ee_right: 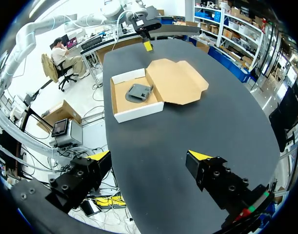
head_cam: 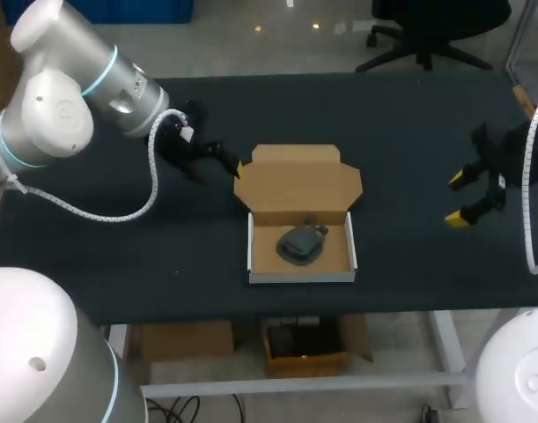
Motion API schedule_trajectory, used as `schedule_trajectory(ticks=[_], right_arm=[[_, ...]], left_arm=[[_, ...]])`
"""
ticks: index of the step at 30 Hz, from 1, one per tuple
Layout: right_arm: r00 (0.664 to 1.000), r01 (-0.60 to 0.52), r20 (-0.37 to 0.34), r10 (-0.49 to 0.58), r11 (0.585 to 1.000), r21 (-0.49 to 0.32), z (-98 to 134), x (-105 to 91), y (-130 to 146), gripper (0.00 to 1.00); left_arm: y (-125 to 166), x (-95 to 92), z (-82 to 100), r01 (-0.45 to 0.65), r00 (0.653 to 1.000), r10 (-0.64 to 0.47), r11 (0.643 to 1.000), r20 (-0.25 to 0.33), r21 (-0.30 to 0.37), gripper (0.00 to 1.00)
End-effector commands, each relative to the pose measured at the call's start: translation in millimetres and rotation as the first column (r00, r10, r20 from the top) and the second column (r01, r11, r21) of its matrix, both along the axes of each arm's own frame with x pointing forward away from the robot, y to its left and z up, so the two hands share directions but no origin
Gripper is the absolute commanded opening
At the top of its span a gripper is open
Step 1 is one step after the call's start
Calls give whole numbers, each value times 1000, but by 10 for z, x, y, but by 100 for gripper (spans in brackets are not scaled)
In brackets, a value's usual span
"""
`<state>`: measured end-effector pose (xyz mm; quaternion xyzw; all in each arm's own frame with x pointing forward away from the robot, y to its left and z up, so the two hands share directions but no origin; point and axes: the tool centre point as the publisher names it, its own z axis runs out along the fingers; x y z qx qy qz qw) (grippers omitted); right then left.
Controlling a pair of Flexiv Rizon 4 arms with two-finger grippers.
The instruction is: Assemble the packaging by folding the flat box into shape, placing the metal phone stand inside, and closing the box properly
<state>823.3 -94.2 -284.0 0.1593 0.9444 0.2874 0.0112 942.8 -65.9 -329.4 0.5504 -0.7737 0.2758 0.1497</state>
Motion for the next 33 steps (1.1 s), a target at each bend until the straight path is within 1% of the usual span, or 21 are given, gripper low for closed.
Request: schedule_trajectory(ticks=[1, 5, 9, 14, 15, 18, 20, 22, 26, 27, 29, 32, 33], right_arm=[[1000, -1, 0, 1, 1000, 1, 6, -6, -6, 100], [1000, -1, 0, 1, 1000, 1, 6, -6, -6, 100], [1000, -1, 0, 1, 1000, 1, 6, -6, -6, 100], [1000, -1, 0, 1, 1000, 1, 6, -6, -6, 100], [1000, -1, 0, 1, 1000, 1, 6, -6, -6, 100], [1000, -1, 0, 1, 1000, 1, 6, -6, -6, 100], [1000, -1, 0, 1, 1000, 1, 6, -6, -6, 100], [1000, -1, 0, 1, 1000, 1, 6, -6, -6, 100], [1000, -1, 0, 1, 1000, 1, 6, -6, -6, 100], [1000, -1, 0, 1, 1000, 1, 6, -6, -6, 100], [1000, -1, 0, 1, 1000, 1, 6, -6, -6, 100], [1000, -1, 0, 1, 1000, 1, 6, -6, -6, 100], [1000, -1, 0, 1, 1000, 1, 6, -6, -6, 100]], left_arm=[[-15, 141, -130, 44, 997, -51, 990, -55, -131, 100], [-49, 218, -193, 53, 995, -67, 983, -76, -173, 100], [-82, 293, -214, 44, 993, -67, 974, -96, -222, 100], [-134, 383, -235, 52, 988, -93, 954, -127, -296, 100], [-149, 398, -246, 44, 988, -86, 954, -128, -297, 100], [-179, 450, -282, 45, 984, -100, 942, -150, -334, 100], [-197, 467, -299, 48, 980, -112, 933, -162, -356, 100], [-215, 478, -311, 47, 980, -114, 930, -165, -363, 100], [-273, 458, -325, 55, 975, -134, 917, -176, -395, 100], [-287, 451, -330, 58, 974, -141, 913, -180, -404, 96], [-313, 435, -341, 59, 972, -147, 908, -183, -415, 94], [-370, 403, -366, 59, 969, -154, 904, -195, -423, 76], [-387, 390, -374, 59, 967, -158, 903, -200, -427, 76]])
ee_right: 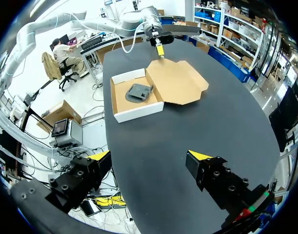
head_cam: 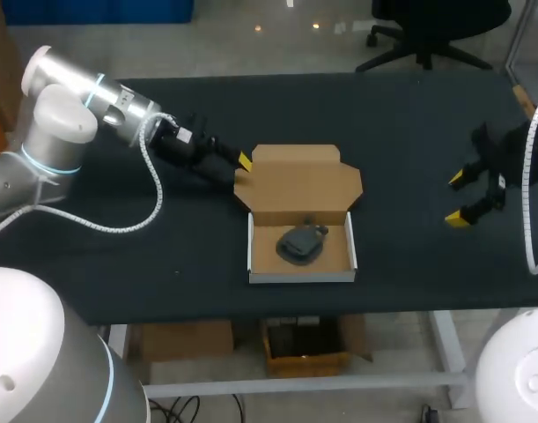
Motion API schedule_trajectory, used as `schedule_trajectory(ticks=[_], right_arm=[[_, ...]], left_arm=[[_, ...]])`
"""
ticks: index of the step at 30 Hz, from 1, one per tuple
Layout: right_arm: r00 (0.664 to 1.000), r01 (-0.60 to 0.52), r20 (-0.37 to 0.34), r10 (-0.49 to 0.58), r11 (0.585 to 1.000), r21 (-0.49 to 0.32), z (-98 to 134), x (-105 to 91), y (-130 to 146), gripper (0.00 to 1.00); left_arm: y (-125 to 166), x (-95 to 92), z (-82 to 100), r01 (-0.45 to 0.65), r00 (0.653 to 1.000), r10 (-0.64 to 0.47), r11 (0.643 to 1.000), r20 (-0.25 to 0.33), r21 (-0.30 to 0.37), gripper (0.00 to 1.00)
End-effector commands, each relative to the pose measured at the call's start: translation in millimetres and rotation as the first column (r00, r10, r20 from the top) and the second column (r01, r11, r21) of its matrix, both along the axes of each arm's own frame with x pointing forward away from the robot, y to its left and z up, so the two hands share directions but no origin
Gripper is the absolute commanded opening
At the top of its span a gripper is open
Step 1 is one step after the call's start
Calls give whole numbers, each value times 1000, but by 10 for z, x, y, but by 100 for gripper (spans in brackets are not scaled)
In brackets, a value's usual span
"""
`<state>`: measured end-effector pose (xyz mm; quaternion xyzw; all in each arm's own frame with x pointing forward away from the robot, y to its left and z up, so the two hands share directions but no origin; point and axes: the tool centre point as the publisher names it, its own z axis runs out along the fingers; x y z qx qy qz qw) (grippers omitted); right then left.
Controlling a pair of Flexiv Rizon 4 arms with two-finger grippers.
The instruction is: Assemble the packaging by folding the flat box into shape, placing the metal phone stand inside, and closing the box properly
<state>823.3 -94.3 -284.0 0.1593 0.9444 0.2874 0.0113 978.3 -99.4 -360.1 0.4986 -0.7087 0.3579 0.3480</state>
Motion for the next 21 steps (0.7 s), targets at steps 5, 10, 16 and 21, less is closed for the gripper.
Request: schedule_trajectory(ticks=[5, 10, 16, 21], right_arm=[[1000, -1, 0, 1, 1000, 1, 6, -6, -6, 100], [1000, -1, 0, 1, 1000, 1, 6, -6, -6, 100], [1000, -1, 0, 1, 1000, 1, 6, -6, -6, 100], [1000, -1, 0, 1, 1000, 1, 6, -6, -6, 100]], left_arm=[[-113, -30, -84, 29, 999, -31, 998, -39, -56, 50], [-183, -118, -66, 60, 997, -63, 995, -34, -76, 43], [-258, -178, -11, 81, 996, -83, 994, -27, -80, 36], [-312, -208, 36, 101, 995, -102, 992, -13, -79, 29]])
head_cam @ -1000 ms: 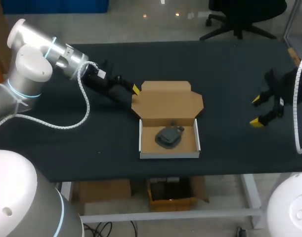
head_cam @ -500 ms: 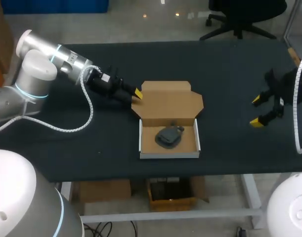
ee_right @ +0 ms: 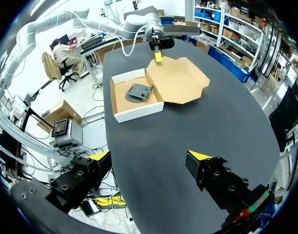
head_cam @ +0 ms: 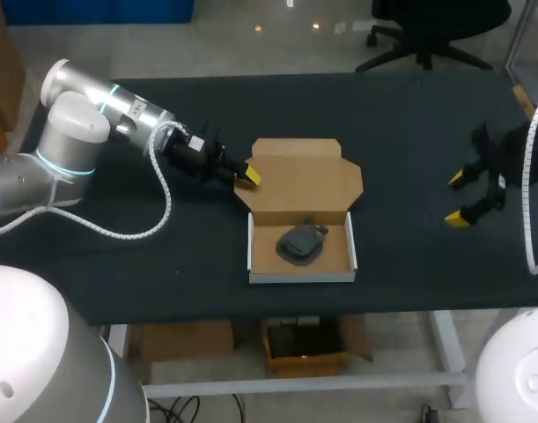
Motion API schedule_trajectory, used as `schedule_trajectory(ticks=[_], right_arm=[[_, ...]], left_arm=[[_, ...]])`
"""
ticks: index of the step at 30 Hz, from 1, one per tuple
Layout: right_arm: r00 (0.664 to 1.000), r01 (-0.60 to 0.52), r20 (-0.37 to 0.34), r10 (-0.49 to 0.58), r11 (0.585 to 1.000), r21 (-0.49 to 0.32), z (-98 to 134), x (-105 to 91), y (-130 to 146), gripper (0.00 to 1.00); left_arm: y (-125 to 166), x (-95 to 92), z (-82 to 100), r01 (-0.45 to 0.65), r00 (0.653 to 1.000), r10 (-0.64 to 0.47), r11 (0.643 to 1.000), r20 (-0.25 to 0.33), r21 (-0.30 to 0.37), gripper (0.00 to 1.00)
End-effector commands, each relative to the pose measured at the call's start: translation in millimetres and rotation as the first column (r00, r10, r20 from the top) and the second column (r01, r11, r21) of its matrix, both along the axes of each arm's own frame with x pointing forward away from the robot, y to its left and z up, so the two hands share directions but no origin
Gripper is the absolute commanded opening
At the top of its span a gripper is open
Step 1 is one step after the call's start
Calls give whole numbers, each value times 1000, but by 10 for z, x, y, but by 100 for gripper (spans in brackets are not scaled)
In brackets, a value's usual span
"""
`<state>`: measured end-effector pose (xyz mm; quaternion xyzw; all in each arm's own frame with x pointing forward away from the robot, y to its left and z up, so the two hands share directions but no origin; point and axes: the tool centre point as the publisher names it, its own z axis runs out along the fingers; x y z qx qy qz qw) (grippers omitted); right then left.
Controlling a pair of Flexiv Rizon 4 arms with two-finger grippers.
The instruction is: Assemble the packaging by folding the flat box into shape, placing the metal phone stand inside, and closing the box properly
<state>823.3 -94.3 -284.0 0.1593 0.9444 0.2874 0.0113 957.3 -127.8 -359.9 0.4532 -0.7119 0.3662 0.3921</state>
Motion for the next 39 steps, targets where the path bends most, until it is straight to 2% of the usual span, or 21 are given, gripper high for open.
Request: schedule_trajectory(ticks=[1, 13, 25, 30, 32, 39], right_arm=[[1000, -1, 0, 1, 1000, 1, 6, -6, -6, 100], [1000, -1, 0, 1, 1000, 1, 6, -6, -6, 100], [1000, -1, 0, 1, 1000, 1, 6, -6, -6, 100], [1000, -1, 0, 1, 1000, 1, 6, -6, -6, 100], [1000, -1, 0, 1, 1000, 1, 6, -6, -6, 100], [1000, -1, 0, 1, 1000, 1, 6, -6, -6, 100]], left_arm=[[-33, -2, 42, 11, 1000, -11, 1000, 7, 7, 27], [-54, -8, 72, 54, 997, -54, 999, 58, 1, 13], [-66, 25, 80, 96, 988, -94, 995, 126, -13, 9], [-70, 20, 80, 114, 982, -110, 993, 153, -20, 0], [-65, 16, 73, 125, 979, -119, 992, 164, -27, 0], [-16, -14, 59, 189, 952, -167, 980, 255, -62, 0]])
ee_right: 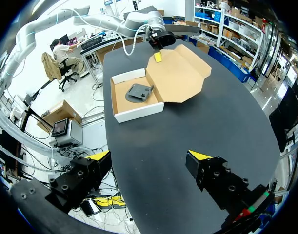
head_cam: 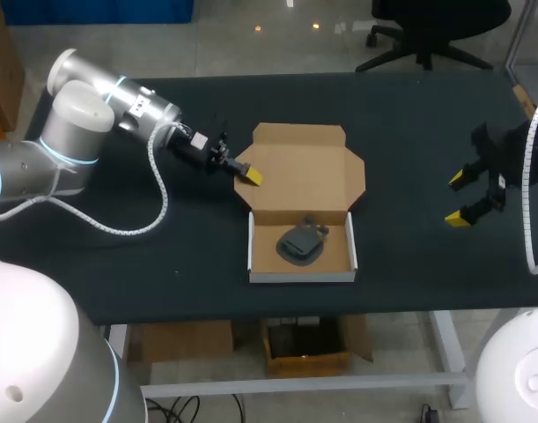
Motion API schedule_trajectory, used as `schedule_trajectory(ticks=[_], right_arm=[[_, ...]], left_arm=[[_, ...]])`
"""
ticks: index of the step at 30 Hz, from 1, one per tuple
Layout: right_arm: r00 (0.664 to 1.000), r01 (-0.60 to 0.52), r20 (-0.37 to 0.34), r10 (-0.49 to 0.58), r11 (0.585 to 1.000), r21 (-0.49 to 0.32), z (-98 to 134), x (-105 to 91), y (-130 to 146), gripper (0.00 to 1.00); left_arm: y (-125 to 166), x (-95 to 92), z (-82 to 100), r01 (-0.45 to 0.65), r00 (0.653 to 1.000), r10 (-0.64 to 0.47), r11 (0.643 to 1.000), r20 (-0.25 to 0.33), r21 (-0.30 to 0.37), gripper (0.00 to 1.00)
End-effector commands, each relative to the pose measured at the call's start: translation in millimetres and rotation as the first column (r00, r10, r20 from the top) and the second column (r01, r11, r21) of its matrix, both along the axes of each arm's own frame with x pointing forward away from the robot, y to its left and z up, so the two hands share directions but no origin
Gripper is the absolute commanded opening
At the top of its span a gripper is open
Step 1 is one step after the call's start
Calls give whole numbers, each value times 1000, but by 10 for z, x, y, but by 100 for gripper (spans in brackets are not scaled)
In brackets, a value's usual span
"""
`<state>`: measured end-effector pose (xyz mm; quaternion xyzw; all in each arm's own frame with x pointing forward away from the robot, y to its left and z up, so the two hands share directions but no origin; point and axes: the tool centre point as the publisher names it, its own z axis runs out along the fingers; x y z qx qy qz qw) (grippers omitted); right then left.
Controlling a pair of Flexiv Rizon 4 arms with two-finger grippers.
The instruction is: Assemble the packaging by folding the flat box into shape, placing the metal phone stand inside, and closing the box properly
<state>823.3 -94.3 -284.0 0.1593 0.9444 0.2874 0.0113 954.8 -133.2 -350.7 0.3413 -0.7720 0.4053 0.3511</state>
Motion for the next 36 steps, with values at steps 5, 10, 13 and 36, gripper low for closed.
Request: schedule_trajectory(ticks=[5, 10, 13, 36], right_arm=[[1000, -1, 0, 1, 1000, 1, 6, -6, -6, 100], [1000, -1, 0, 1, 1000, 1, 6, -6, -6, 100], [1000, -1, 0, 1, 1000, 1, 6, -6, -6, 100], [999, -46, 3, 46, 998, -53, 151, 118, 33, 100]], left_arm=[[47, 0, -33, 57, 997, -55, 998, 58, -37, 0], [47, 0, -33, 57, 997, -55, 998, 58, -37, 0], [47, 0, -33, 57, 997, -55, 998, 58, -37, 0], [31, -69, 19, 66, 991, -61, 997, 119, -41, 0]])
